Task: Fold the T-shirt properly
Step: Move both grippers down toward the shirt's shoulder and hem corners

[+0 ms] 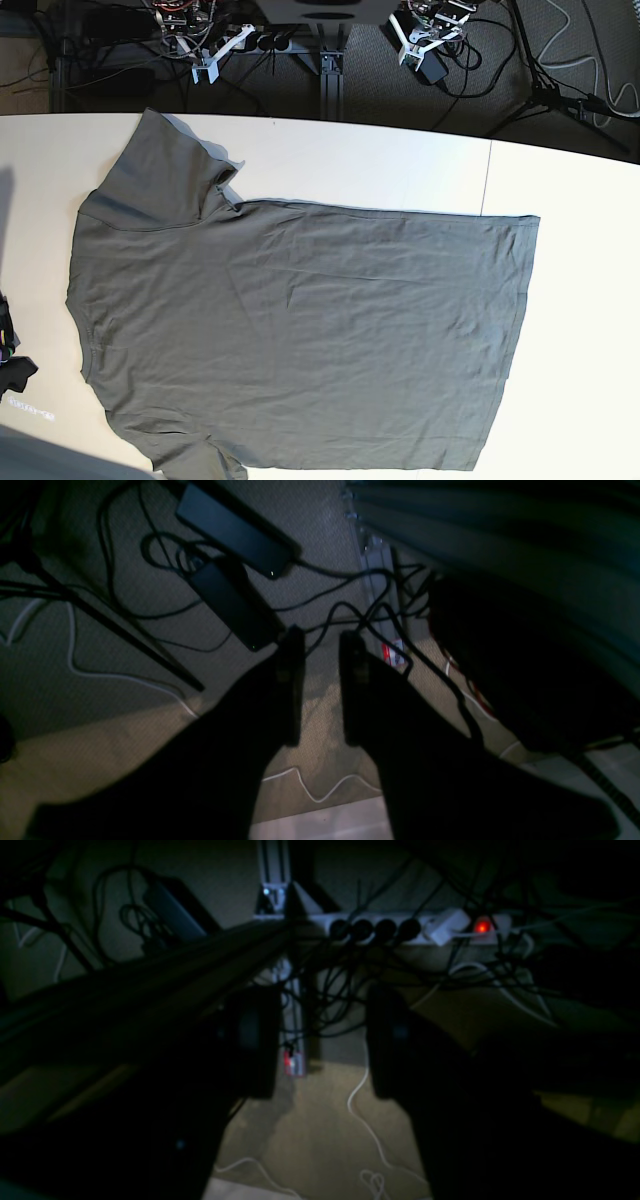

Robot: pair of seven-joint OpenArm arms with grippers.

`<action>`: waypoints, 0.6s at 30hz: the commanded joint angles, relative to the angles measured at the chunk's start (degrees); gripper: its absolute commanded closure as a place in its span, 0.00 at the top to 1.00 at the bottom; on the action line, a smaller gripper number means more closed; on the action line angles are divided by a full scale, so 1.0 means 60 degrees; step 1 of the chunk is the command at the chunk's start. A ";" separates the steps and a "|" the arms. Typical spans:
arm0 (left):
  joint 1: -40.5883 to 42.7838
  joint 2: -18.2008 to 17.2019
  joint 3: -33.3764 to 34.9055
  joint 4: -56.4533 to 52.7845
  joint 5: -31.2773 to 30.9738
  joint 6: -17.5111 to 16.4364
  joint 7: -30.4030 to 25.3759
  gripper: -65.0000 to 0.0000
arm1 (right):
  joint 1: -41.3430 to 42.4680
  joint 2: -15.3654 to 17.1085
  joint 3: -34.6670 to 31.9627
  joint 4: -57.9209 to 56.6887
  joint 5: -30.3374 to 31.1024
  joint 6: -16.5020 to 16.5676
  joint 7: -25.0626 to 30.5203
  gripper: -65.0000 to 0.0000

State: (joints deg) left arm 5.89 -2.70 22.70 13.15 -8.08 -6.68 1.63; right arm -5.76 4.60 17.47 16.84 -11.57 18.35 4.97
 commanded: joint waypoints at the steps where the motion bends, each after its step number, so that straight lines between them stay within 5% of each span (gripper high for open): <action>1: 0.0036 -0.0004 0.0018 0.0051 0.0018 -0.0047 -0.0022 0.25 | -0.0102 0.0058 -0.0025 0.0062 0.0036 -0.0430 0.0102 0.44; 14: 0.2302 -0.0933 -0.0463 0.2892 0.0688 -0.0863 -0.0025 0.25 | -0.2601 0.0783 -0.1271 0.2277 0.0084 -0.0022 0.0106 0.44; 18: 0.3293 -0.1147 -0.1800 0.4575 0.0616 -0.2320 -0.0022 0.25 | -0.3716 0.1231 -0.1683 0.3734 0.1009 0.0011 0.0098 0.44</action>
State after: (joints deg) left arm 24.86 -9.37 11.68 40.49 -4.12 -19.59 1.76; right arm -27.46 11.27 7.25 39.07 -5.61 18.94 4.78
